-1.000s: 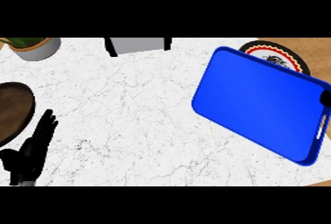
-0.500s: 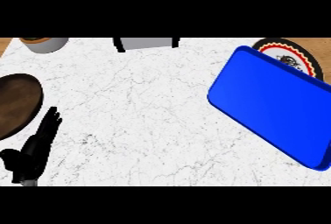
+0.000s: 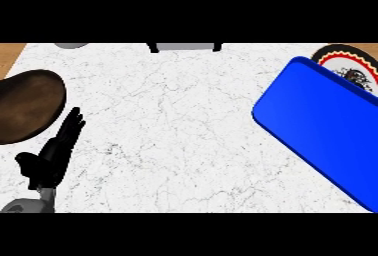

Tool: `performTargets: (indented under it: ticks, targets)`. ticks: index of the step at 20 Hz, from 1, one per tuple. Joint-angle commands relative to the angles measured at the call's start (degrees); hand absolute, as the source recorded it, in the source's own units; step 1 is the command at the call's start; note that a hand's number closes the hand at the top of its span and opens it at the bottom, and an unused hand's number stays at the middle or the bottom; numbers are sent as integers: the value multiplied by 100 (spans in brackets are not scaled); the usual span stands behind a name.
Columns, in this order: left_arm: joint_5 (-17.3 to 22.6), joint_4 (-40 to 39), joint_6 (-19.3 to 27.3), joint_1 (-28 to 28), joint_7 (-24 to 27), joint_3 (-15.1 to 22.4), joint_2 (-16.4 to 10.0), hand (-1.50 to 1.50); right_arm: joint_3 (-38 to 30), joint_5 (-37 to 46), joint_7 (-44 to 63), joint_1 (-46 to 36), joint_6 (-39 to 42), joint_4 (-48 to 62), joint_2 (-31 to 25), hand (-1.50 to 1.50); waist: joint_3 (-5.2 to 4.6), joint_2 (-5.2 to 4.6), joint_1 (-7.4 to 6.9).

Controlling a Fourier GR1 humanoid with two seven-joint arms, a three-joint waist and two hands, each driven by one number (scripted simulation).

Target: Pick the eggplant from the tray and place it in the plate

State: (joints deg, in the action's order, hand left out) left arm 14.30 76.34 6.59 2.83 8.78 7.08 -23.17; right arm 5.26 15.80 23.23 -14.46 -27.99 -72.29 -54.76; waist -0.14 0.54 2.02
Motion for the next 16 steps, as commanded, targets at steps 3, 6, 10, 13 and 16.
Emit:
performTargets:
  ticks: [3,6,10,13,16]
  targets:
    - [-45,-186,-426,170,38,-246,-41,0,-232,222,220,31,221,-286,437,150,12,-50,-192]
    - [-249,-466,-387,-101,655,-47,272,0,148,760,149,-1012,163,852,924,150,12,-80,-299]
    - [-300,-512,-382,365,255,-215,268,0,163,1155,97,-1661,84,1716,1538,150,15,-86,-306]
    - [-502,101,-46,41,-69,28,402,0,-405,752,-441,-1531,-527,2213,1834,150,25,-78,-319]
    - [-305,-34,-431,108,43,-194,209,0,-792,535,-530,-1894,-742,2630,2018,-150,21,-80,-310]
